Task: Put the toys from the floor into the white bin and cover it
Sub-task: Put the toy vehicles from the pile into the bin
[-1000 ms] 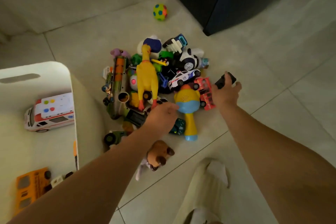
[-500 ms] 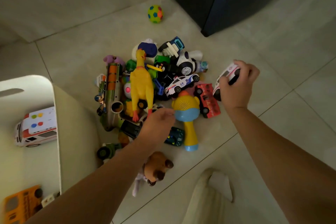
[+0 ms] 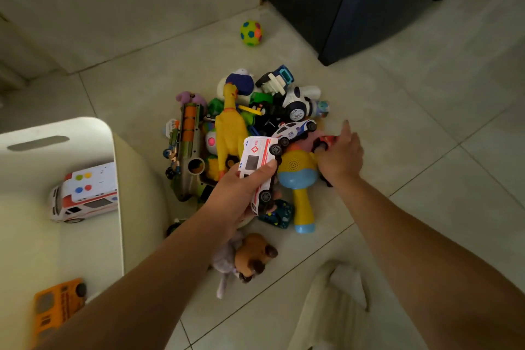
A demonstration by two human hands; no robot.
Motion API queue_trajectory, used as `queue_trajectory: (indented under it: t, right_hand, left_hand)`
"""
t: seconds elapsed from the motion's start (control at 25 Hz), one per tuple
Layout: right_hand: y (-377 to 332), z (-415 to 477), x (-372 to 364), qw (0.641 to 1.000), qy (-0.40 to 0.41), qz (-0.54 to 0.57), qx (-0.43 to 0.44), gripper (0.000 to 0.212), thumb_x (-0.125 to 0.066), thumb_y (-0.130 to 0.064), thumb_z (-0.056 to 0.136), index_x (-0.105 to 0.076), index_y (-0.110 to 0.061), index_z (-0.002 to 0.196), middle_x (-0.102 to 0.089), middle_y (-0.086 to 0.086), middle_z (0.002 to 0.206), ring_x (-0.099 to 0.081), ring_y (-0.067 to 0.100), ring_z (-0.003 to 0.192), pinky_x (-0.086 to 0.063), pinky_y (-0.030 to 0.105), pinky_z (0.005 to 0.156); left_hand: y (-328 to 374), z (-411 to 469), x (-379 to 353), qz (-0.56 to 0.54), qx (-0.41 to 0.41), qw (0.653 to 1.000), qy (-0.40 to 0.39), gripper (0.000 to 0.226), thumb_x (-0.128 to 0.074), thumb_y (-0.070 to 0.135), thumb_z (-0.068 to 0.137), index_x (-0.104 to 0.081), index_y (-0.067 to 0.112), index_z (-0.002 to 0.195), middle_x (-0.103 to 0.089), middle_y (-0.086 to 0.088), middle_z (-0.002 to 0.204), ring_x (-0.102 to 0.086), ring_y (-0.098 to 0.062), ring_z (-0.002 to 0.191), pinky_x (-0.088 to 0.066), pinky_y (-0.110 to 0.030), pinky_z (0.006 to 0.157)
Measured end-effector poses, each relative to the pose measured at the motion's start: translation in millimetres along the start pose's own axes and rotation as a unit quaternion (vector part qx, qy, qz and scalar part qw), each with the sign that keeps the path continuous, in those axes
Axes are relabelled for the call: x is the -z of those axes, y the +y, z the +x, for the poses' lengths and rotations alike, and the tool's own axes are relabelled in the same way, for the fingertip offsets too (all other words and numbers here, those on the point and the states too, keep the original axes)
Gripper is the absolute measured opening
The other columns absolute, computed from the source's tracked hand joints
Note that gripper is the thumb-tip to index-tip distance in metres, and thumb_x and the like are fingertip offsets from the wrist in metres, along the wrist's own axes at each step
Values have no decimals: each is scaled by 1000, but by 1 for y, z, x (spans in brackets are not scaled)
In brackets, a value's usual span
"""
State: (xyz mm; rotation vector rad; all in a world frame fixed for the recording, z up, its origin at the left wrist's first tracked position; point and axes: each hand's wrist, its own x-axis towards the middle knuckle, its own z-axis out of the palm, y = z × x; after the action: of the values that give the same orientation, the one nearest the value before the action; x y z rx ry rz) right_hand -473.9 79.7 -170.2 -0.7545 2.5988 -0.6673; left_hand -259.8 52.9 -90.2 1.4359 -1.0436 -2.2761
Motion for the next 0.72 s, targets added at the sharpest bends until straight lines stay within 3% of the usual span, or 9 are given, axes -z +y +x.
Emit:
queue_trajectory:
  t: [0.04, 0.12, 0.24, 0.32, 0.4, 0.48, 0.6, 0.72]
  right_hand:
    - [18, 5, -5, 996, -60, -8, -59, 84, -63, -31, 86, -14, -23, 154, -38, 21, 146, -41, 40, 131, -37, 49, 108]
    - [43, 1, -18, 989, -127, 29, -76, 93, -68, -28, 78, -13, -29, 153, -46, 23, 136, -50, 44, 122, -45, 51, 100]
    - [42, -3, -17, 986, -100, 107, -81, 96, -72, -29, 66, -25, -22, 149, -51, 24, 132, -55, 43, 118, -48, 52, 97]
    - [22, -11, 3, 981, -37, 167, -89, 87, -73, -35, 58, -44, -17, 138, -58, 21, 125, -61, 38, 109, -52, 50, 92]
    - [-12, -31, 31, 964, -32, 263, -36, 57, -70, -30, 59, -60, -18, 114, -68, 16, 106, -68, 28, 90, -58, 45, 82]
    - [-55, -58, 57, 937, -123, 325, 16, 35, -68, -17, 68, -64, -22, 103, -71, 14, 100, -70, 25, 84, -59, 42, 80]
    - [-116, -109, 83, 886, -264, 377, 49, 44, -67, -23, 67, -62, -31, 109, -70, 9, 106, -69, 28, 94, -57, 42, 80]
    - [-165, -163, 87, 812, -403, 417, 62, 27, -57, -20, 90, -62, -24, 116, -73, 4, 98, -70, 19, 85, -55, 31, 65]
  left_hand:
    - [0, -6, 2, -3, -8, 1000, 5, 32, -69, 34, 85, -64, 20, 114, -74, -7, 93, -72, -19, 77, -61, -40, 74]
    - [1, -18, 8, -4, -29, 999, 16, 32, -71, 35, 82, -65, 23, 111, -75, -7, 95, -72, -24, 84, -60, -42, 79]
    - [7, -41, 23, -12, -74, 997, 30, 41, -73, 35, 78, -64, 21, 116, -73, -14, 105, -71, -31, 94, -57, -45, 86]
    - [16, -56, 36, 3, -100, 994, 39, 50, -74, 39, 73, -63, 22, 118, -74, -11, 105, -71, -28, 96, -56, -43, 88]
    - [27, -71, 50, 14, -117, 992, 52, 55, -75, 45, 65, -64, 26, 115, -76, -5, 103, -72, -26, 97, -55, -42, 89]
    - [37, -88, 62, 14, -130, 990, 59, 55, -75, 46, 64, -64, 26, 114, -76, -4, 102, -72, -25, 94, -55, -44, 89]
    - [50, -123, 82, -5, -160, 984, 75, 36, -69, 39, 78, -65, 22, 109, -76, -3, 93, -73, -20, 81, -57, -36, 73]
    - [57, -157, 115, -43, -172, 976, 127, 29, -66, 38, 85, -65, 20, 108, -76, -2, 86, -72, -19, 73, -57, -31, 62]
